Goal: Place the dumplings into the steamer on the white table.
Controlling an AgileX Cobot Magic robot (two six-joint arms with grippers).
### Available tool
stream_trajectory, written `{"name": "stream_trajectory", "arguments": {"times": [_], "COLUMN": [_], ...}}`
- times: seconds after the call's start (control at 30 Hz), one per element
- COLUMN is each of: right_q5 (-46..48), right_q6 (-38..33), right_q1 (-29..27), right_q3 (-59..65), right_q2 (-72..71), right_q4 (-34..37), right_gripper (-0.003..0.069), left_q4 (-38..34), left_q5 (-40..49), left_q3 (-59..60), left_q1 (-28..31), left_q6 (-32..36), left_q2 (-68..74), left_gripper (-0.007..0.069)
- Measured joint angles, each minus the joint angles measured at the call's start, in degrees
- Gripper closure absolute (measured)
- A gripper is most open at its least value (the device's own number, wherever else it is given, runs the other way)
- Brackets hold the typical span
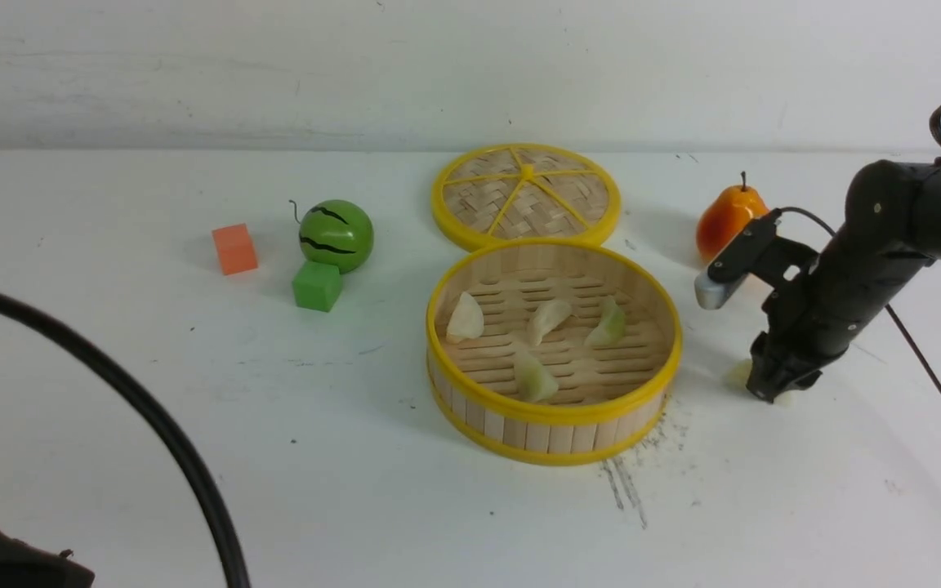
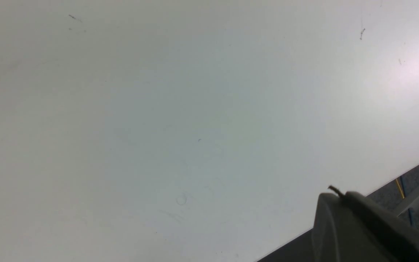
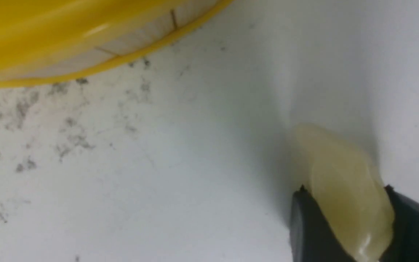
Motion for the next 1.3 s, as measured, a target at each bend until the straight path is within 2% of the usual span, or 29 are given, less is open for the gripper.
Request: {"name": "stream_trajectory", "arguments": {"times": [0.2,0.33,0.47,0.6,0.73,0.8,0.97,1.07,1.2,1.3], "right_q5": [5.63,8.11,6.98,4.58,3.27,3.03,4.61,7.76,12.39,12.83], "right_q6": [5.49,11.22,18.56,23.53,25.39,26.13,29.87,30.27,30.27,30.27], "right_q1": [1.54,6.72,13.69,17.0,17.73,17.73,17.73,17.73,17.73,17.73], "right_q3": [-2.42,-6.28,-8.19,-8.19,-8.19,-8.19,-8.4,-8.58,-8.58,-6.55], "right_q2": [-2.93,-7.66,-8.48,-4.82,-1.8,-0.35,-1.08,-3.99,-11.73,-20.23], "right_q4": [0.0,1.41,3.46,3.27,3.2,3.25,3.25,3.25,3.43,4.19], "right_gripper": [0.0419,0.0419,0.0419,0.0419,0.0419,0.0394,0.024,0.0204,0.0243,0.0344], "left_q4": [0.0,0.0,0.0,0.0,0.81,3.18,9.96,11.61,12.79,13.25], "left_q5": [0.0,-1.02,-2.63,-1.32,0.1,0.04,-1.89,-3.5,-7.27,-12.53], "left_q3": [0.0,0.0,0.0,0.0,0.08,1.1,7.52,11.6,17.26,21.31], "left_q1": [0.0,0.0,0.0,0.0,0.0,0.0,0.0,0.0,0.0,0.0], "left_q6": [0.0,0.05,0.17,0.17,0.17,0.22,-1.69,-3.94,-6.53,-7.29], "left_q2": [0.0,0.0,0.0,-0.82,-4.25,-8.31,-19.95,-26.32,-34.76,-40.18], "left_gripper": [0.0628,0.0624,0.062,0.0617,0.0615,0.061,0.0604,0.0604,0.0603,0.06]}}
